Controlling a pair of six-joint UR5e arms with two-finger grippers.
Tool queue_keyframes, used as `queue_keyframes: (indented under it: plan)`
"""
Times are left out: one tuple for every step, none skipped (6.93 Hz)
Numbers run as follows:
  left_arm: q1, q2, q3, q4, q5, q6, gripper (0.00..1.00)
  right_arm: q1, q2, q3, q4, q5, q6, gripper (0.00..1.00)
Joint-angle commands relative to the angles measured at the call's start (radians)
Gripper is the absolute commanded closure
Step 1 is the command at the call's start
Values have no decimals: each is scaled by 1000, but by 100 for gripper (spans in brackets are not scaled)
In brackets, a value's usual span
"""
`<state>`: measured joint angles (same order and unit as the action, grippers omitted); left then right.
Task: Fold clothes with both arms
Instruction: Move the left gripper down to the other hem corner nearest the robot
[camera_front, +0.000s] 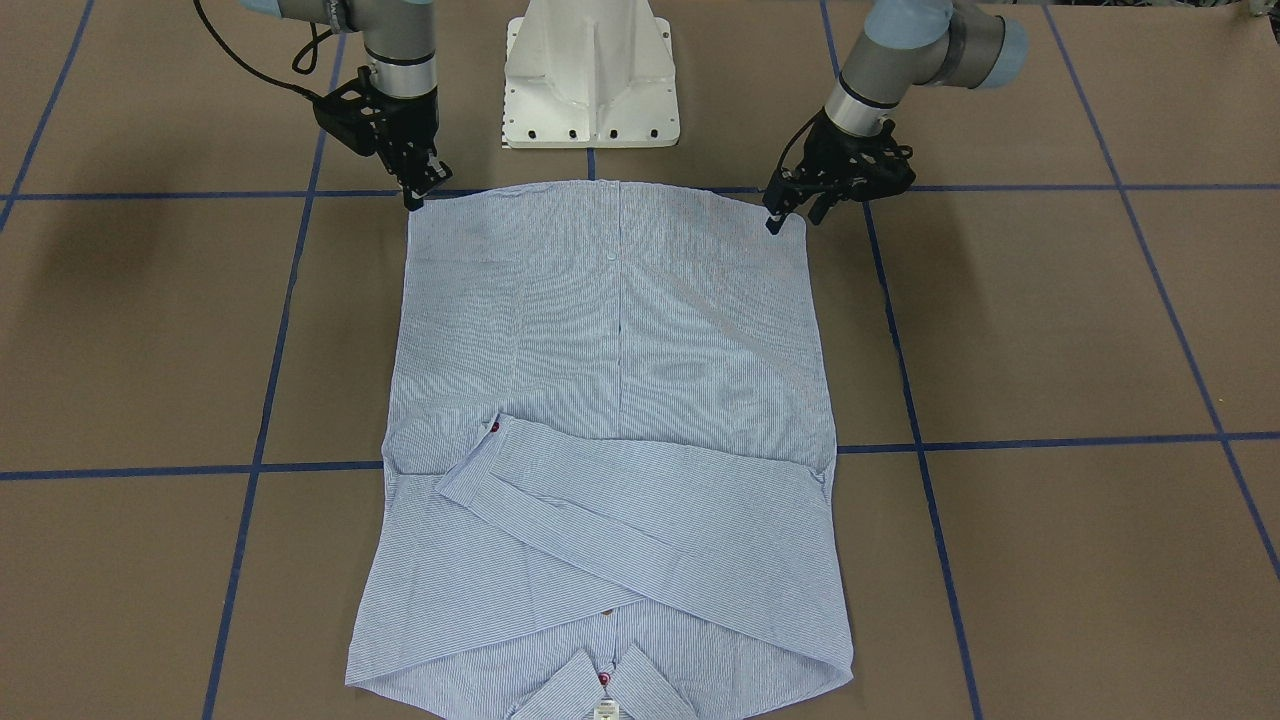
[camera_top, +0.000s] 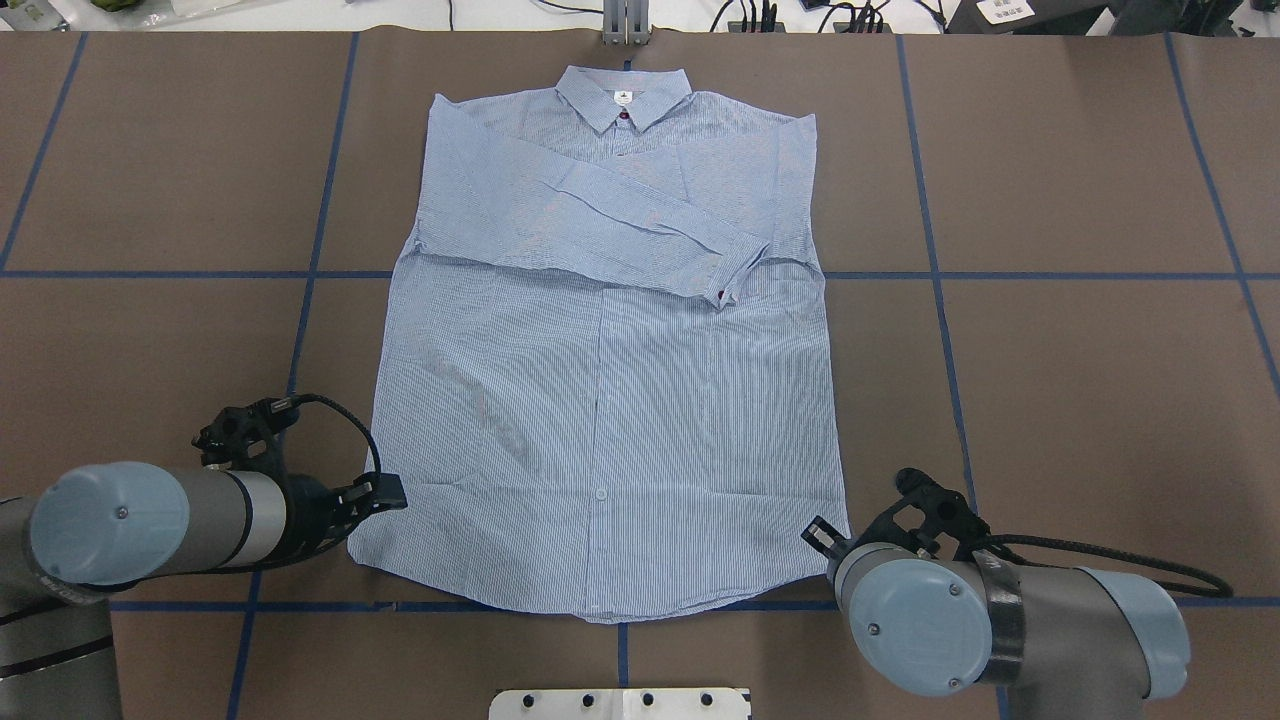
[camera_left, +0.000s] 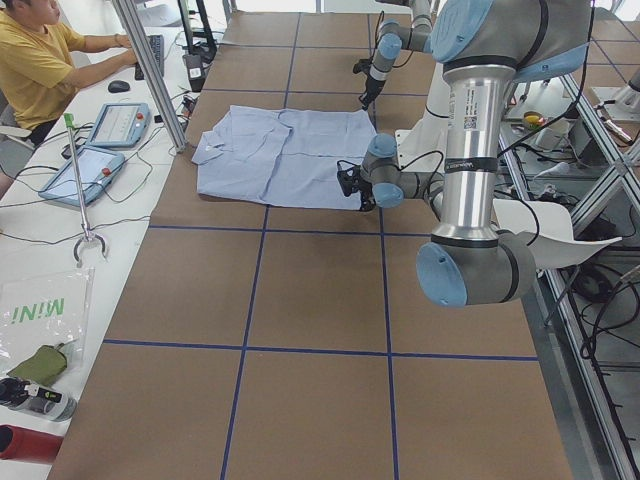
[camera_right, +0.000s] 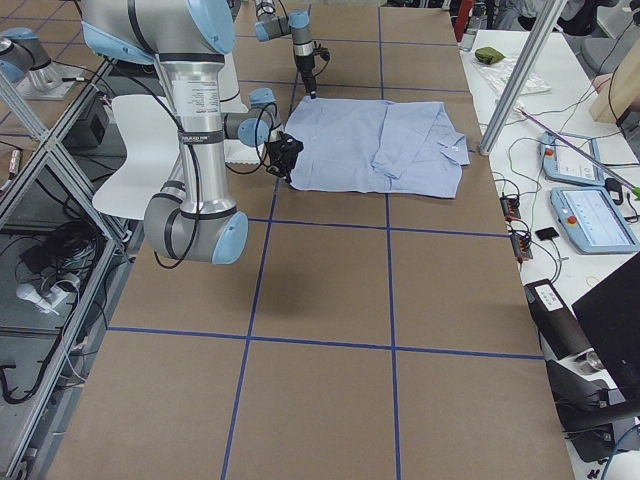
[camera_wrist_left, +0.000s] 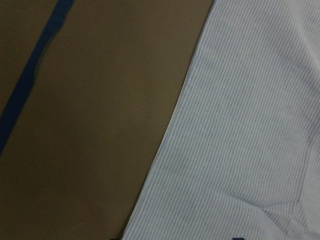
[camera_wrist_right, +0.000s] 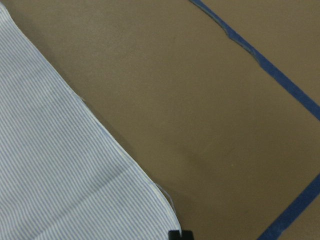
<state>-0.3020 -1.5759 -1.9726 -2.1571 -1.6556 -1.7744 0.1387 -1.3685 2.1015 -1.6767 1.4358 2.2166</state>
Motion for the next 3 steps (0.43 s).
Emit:
queue_keyframes:
  plan:
    - [6,19,0,0,3,-3,30,-1,0,0,0,0,1,100]
    - [6,19,0,0,3,-5,37,1,0,0,0,0,1,100]
    - [6,19,0,0,3,-7,40,1,0,0,0,0,1,100]
